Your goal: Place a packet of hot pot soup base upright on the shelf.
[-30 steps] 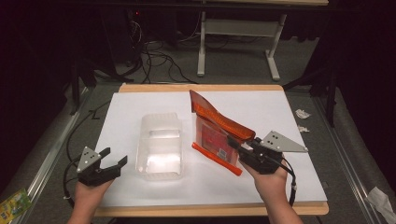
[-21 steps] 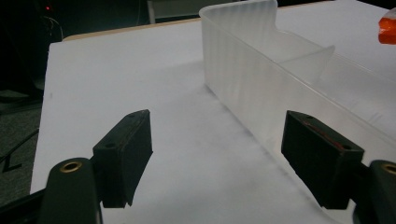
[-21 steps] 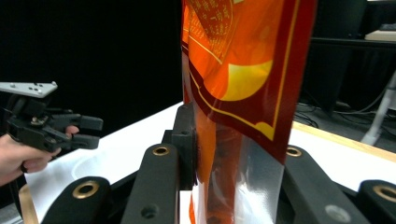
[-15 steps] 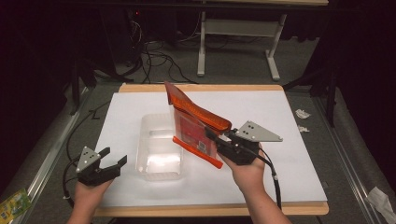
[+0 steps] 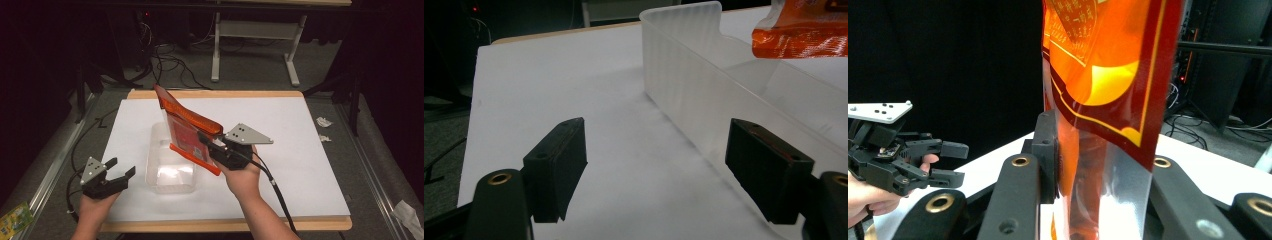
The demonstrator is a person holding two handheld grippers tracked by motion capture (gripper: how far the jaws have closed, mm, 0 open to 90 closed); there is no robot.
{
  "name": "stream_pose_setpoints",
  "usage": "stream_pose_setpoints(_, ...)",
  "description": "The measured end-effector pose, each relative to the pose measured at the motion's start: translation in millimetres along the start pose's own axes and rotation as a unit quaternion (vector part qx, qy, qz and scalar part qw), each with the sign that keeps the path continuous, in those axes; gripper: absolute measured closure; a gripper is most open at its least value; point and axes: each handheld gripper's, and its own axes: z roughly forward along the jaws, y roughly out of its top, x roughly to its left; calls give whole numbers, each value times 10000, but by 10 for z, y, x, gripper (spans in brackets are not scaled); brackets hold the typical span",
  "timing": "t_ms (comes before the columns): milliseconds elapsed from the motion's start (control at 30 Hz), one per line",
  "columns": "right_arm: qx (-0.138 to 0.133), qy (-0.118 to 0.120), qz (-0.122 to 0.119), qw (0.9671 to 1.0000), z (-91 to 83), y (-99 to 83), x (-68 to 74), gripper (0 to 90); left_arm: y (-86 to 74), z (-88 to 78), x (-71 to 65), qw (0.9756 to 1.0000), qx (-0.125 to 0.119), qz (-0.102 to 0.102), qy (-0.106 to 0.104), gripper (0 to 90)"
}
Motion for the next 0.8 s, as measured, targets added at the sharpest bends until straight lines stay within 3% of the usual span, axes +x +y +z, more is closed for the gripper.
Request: stream_pose_setpoints(800,117,69,48,9999,411,-69,222,728,5,-9,28,10000,-85,-2,-4,251)
